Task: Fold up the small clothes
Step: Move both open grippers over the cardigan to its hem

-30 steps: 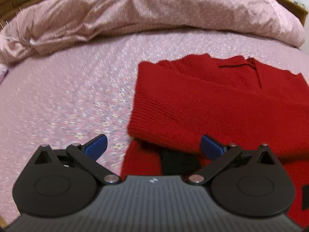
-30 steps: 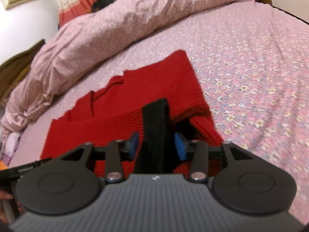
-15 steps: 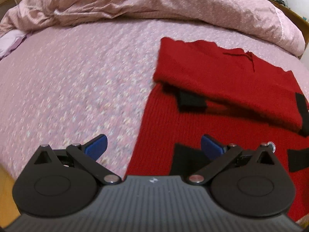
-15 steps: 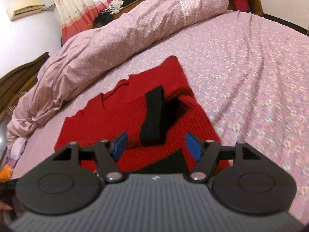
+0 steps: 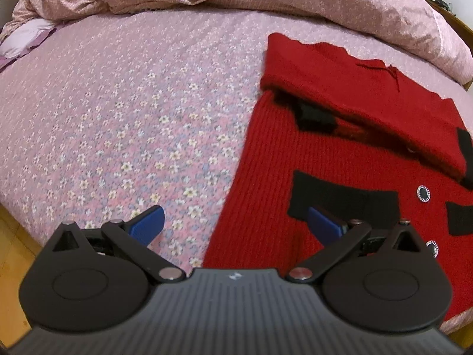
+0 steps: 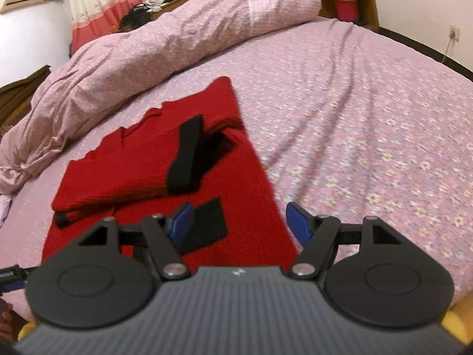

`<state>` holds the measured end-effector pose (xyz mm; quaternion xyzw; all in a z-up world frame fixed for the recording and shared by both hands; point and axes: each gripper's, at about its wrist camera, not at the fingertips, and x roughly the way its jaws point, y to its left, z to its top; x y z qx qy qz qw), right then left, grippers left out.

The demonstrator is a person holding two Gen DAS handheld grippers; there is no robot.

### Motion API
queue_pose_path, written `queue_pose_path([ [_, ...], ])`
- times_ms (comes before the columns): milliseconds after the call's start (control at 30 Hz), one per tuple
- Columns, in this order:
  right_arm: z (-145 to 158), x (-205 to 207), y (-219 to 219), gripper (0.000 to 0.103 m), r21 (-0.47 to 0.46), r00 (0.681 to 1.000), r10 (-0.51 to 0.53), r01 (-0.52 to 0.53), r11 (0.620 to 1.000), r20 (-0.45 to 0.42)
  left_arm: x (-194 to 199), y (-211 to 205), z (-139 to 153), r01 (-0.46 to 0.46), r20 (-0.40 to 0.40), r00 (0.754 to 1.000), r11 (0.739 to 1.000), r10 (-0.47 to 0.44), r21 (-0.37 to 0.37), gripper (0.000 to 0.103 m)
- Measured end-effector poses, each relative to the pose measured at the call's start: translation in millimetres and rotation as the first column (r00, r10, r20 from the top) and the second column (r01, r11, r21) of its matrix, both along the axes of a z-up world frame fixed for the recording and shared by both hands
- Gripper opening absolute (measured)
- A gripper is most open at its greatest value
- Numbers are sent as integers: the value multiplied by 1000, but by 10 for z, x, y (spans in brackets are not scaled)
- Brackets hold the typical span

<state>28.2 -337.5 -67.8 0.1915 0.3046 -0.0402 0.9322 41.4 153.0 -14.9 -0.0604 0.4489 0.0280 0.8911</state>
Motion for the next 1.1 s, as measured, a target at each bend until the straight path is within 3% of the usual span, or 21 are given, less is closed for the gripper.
queue_pose_path([
  [267, -35, -211, -20, 71, -49, 1000, -5, 4, 999, -25, -103, 16, -56, 6, -26, 1000, 1000, -6, -22, 103],
  [533, -102, -307, -76, 71, -31, 998, -33, 31, 999, -62, -174, 68, -110, -2, -49, 999, 997, -2, -80, 103],
  [700, -201, -344, -18, 71, 31, 996, 5, -2, 1000, -91, -187, 42, -175, 18, -60, 998, 996, -23, -91, 103],
  [900, -262, -353, 150, 73, -36, 994, 34, -38, 999, -105, -190, -19, -233, 46, -56, 997, 997, -50, -68, 103],
  [1067, -286, -342, 115, 74, -12, 994, 36, -38, 999, -106, -181, -42, -273, 60, -46, 997, 998, -61, -35, 103],
  [1100, -292, -350, 108, 78, -6, 993, 49, -50, 999, -103, -180, -39, -279, 60, -43, 997, 998, -62, -33, 103],
])
